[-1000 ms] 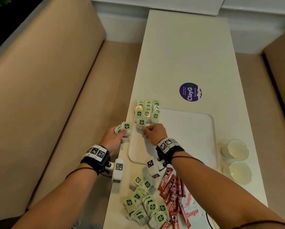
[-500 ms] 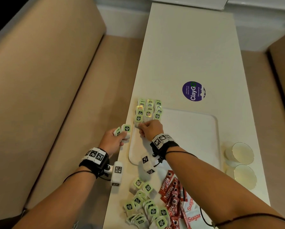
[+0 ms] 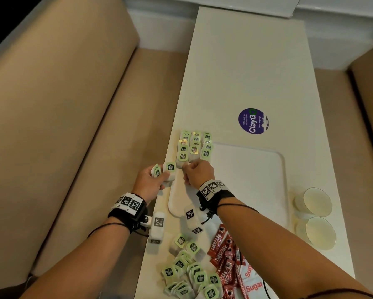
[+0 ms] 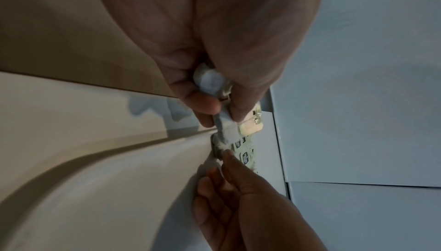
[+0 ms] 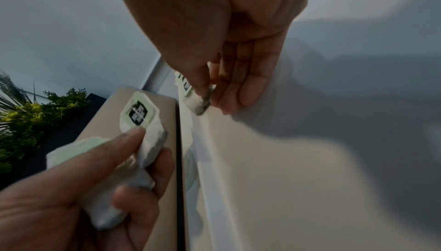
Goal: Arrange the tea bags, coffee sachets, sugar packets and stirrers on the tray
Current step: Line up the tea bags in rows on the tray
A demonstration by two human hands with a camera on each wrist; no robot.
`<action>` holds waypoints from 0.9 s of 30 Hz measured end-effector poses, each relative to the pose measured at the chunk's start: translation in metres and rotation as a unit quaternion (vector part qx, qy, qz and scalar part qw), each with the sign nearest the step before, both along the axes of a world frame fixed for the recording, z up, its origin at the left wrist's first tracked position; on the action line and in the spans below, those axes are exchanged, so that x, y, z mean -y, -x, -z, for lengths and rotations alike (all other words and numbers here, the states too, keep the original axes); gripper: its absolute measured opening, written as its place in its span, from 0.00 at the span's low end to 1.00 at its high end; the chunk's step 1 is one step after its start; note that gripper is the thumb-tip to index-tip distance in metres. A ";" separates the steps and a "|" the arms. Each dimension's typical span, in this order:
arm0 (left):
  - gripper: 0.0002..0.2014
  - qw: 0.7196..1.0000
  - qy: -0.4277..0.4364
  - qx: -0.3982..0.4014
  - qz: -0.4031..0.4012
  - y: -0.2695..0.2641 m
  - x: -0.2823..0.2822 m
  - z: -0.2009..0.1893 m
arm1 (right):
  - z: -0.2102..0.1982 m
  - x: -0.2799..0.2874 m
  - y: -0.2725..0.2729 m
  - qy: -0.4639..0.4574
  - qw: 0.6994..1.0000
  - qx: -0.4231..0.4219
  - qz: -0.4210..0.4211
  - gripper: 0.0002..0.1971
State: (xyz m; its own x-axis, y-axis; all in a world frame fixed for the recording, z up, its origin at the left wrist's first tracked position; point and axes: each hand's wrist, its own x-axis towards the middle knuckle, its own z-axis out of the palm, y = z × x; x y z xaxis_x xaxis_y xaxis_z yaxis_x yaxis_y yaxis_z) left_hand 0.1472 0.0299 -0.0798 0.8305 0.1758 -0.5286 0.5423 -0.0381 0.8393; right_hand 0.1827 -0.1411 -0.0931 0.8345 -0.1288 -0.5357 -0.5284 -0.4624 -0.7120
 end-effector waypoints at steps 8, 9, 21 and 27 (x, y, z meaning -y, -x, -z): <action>0.04 1.000 0.022 0.002 0.016 -0.007 0.009 0.000 | -0.002 0.007 0.035 -0.053 0.995 0.059 -0.065 0.16; 0.05 0.999 0.026 0.001 0.021 -0.008 0.011 0.000 | -0.003 0.008 0.040 -0.062 0.994 0.066 -0.064 0.15; 0.07 0.996 0.040 0.002 0.079 -0.023 0.035 -0.005 | -0.008 0.037 0.030 -0.034 0.995 0.079 -0.041 0.11; 0.05 0.994 0.094 -0.013 0.057 -0.029 0.037 -0.005 | -0.002 0.047 0.014 -0.011 0.998 0.052 0.026 0.17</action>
State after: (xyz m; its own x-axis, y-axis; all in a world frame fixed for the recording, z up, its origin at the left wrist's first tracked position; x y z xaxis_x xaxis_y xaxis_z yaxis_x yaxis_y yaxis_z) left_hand 0.1759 -0.0068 -0.0751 0.8248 -0.0215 -0.5650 0.5652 0.0555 0.8231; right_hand 0.1687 -0.1886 -0.0913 0.8784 -0.1625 -0.4494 -0.4738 -0.4194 -0.7744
